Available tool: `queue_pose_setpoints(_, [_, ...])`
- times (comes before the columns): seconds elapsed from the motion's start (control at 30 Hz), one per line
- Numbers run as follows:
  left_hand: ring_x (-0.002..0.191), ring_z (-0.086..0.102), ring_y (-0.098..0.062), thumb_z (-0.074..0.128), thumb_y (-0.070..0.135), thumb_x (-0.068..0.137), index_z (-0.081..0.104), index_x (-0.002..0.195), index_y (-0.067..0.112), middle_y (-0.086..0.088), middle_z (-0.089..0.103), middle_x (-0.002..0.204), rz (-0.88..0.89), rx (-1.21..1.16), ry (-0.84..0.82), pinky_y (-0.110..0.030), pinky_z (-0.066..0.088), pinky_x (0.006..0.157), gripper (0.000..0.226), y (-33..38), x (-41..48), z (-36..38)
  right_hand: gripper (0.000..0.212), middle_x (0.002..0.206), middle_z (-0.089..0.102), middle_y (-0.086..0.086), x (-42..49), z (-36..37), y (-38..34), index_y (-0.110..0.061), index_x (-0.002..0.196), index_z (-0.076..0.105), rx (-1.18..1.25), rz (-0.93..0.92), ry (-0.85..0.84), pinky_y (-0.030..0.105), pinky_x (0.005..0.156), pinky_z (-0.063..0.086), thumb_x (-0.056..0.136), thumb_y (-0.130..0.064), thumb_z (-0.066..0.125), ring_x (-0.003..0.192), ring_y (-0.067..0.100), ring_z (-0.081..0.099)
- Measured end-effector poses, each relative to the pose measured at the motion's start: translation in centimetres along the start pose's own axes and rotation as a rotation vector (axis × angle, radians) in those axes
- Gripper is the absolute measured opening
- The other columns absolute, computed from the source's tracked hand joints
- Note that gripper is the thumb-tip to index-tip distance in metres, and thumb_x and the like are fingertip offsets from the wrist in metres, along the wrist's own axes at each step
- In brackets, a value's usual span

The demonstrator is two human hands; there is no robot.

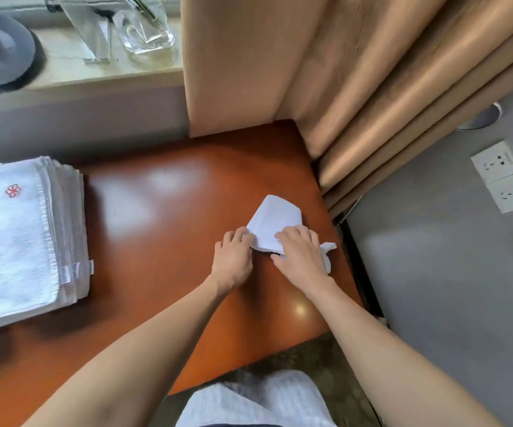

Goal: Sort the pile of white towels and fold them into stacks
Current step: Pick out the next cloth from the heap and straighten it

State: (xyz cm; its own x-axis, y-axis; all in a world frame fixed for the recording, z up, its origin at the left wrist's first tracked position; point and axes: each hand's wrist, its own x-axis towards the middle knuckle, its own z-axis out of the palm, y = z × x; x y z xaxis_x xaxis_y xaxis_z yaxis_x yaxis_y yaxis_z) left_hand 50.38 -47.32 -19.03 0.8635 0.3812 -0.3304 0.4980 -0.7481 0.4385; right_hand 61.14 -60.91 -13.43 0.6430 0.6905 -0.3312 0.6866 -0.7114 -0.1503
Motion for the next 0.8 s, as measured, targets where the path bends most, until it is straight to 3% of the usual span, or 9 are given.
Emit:
queue_pose_setpoints(0.2, [0.095,0.046,-0.033,0.046,0.011,0.099,0.06,0.118,0.006,-0.013,0.049,0.123,-0.115,-0.078,0.089,-0.048,0.047,0.082,0.024,0.3,2.0,0.7,0.03,0.133,0.057,-0.005,1.8,1.5,1.2,-0.024,0.133,0.06,-0.081,-0.04,-0.042,0.034,0.104,0.034,0.105,-0.026,0.051,0.125,0.021,0.044])
queue_pose_setpoints(0.37, [0.092,0.046,-0.03,0.044,0.019,0.103,0.058,0.117,0.009,-0.01,0.048,0.12,-0.276,-0.064,0.153,-0.044,0.045,0.08,0.022,2.4,1.6,2.1,0.042,0.134,0.053,-0.001,1.4,2.8,3.5,-0.022,0.132,0.058,-0.145,-0.088,-0.1,0.039,0.098,0.041,0.101,-0.05,0.053,0.123,0.025,0.044])
queue_pose_setpoints(0.57, [0.102,0.044,-0.027,0.048,0.011,0.092,0.05,0.119,0.012,-0.002,0.046,0.114,-0.591,-0.363,0.268,-0.04,0.033,0.083,0.026,5.1,4.2,3.2,0.02,0.112,0.052,0.003,3.8,3.9,4.9,-0.015,0.114,0.058,-0.139,-0.194,-0.05,0.037,0.087,0.046,0.101,-0.021,0.044,0.108,0.026,0.048])
queue_pose_setpoints(0.7, [0.099,0.043,-0.026,0.043,0.017,0.096,0.047,0.093,0.018,-0.001,0.048,0.103,-0.645,-0.43,0.21,-0.041,0.033,0.083,0.005,6.7,4.6,5.0,0.024,0.116,0.054,0.005,4.0,4.5,7.8,-0.011,0.121,0.052,-0.116,-0.312,-0.086,0.031,0.089,0.049,0.108,-0.021,0.035,0.11,0.023,0.052])
queue_pose_setpoints(0.8, [0.086,0.042,-0.025,0.043,0.018,0.1,0.035,0.077,0.021,0.001,0.045,0.087,-0.669,-0.589,0.3,-0.039,0.034,0.073,0.024,8.6,3.2,5.7,0.02,0.113,0.065,0.008,3.0,3.2,9.7,-0.01,0.12,0.051,0.094,-0.256,-0.118,0.038,0.086,0.05,0.11,-0.021,0.038,0.107,0.029,0.062])
